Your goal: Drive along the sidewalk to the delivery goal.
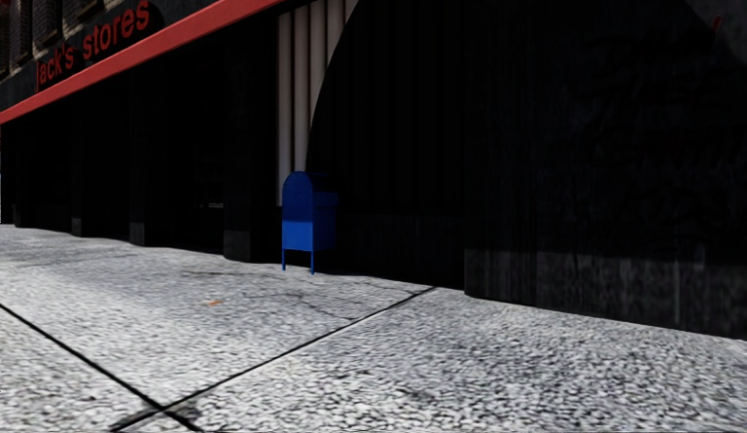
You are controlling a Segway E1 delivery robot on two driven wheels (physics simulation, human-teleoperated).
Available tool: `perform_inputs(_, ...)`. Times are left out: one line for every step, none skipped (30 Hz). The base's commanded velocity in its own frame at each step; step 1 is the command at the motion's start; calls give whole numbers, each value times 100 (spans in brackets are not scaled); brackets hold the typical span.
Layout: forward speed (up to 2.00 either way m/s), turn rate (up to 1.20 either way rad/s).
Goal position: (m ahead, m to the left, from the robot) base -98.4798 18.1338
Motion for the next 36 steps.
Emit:
perform_inputs(0,-75)
perform_inputs(0,-75)
perform_inputs(0,-75)
perform_inputs(0,-75)
perform_inputs(0,-75)
perform_inputs(0,-75)
perform_inputs(0,-75)
perform_inputs(0,-75)
perform_inputs(0,-75)
perform_inputs(0,-75)
perform_inputs(0,-75)
perform_inputs(0,-75)
perform_inputs(0,-75)
perform_inputs(0,-75)
perform_inputs(0,-75)
perform_inputs(0,-75)
perform_inputs(0,-75)
perform_inputs(0,-71)
perform_inputs(0,-64)
perform_inputs(0,-62)
perform_inputs(0,-62)
perform_inputs(0,-62)
perform_inputs(0,-62)
perform_inputs(0,-62)
perform_inputs(0,-62)
perform_inputs(0,-62)
perform_inputs(0,-62)
perform_inputs(0,-62)
perform_inputs(0,-62)
perform_inputs(0,-62)
perform_inputs(0,-62)
perform_inputs(0,-62)
perform_inputs(0,-62)
perform_inputs(0,-62)
perform_inputs(0,-62)
perform_inputs(0,-62)
